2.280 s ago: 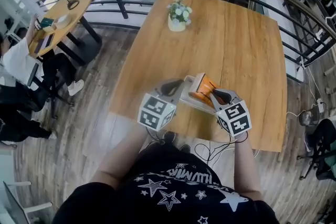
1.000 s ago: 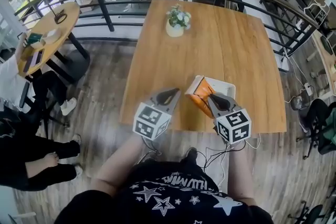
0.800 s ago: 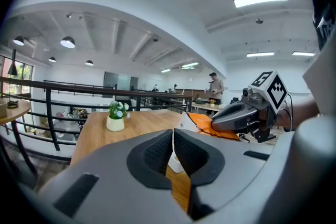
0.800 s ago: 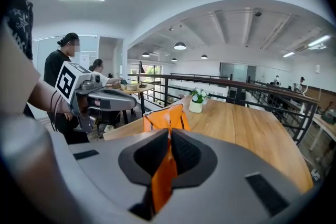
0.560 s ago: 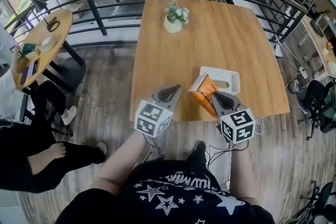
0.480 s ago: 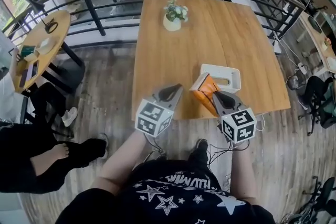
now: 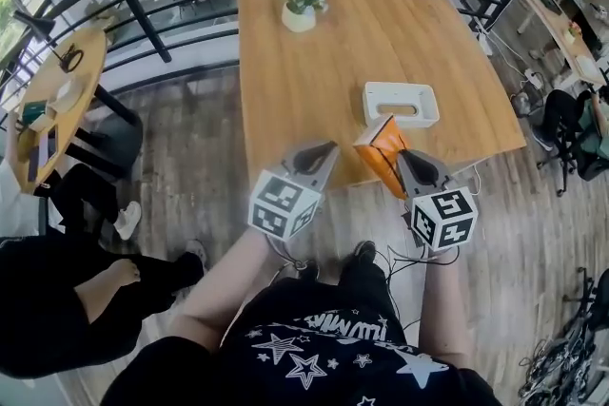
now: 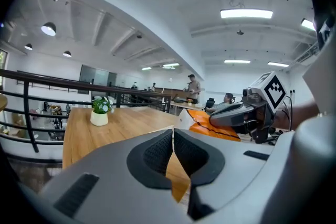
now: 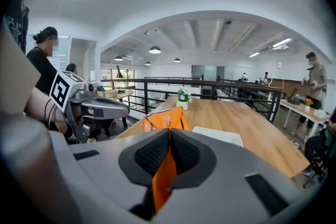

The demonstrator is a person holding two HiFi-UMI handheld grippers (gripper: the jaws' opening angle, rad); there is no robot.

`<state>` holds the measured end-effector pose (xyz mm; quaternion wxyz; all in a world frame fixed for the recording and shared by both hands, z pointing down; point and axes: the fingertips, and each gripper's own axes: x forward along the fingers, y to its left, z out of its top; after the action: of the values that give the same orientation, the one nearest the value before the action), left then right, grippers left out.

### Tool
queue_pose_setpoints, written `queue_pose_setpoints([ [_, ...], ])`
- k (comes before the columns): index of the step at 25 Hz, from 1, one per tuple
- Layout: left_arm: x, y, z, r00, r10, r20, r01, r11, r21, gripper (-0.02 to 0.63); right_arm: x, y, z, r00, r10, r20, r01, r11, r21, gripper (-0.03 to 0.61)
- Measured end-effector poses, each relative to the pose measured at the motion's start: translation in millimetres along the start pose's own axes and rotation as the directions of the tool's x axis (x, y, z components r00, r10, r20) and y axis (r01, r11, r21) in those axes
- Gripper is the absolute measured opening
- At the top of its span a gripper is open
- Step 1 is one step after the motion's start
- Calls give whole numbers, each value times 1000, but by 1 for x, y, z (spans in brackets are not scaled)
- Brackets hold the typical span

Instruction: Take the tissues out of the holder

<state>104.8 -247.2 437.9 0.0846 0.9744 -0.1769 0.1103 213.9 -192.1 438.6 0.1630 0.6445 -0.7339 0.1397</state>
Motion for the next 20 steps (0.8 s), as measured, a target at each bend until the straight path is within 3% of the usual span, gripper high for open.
queue_pose_setpoints([
  [10,-3,-30,-2,1000,-24,7,24,1000,1,18,-39,3,-7,1000,-21,12,21,1000,-20,20],
  [20,-46,-88,5,999,38,-7,-38,999,10,18,-96,31,-1,998,50,33,-47,996,-80,18],
])
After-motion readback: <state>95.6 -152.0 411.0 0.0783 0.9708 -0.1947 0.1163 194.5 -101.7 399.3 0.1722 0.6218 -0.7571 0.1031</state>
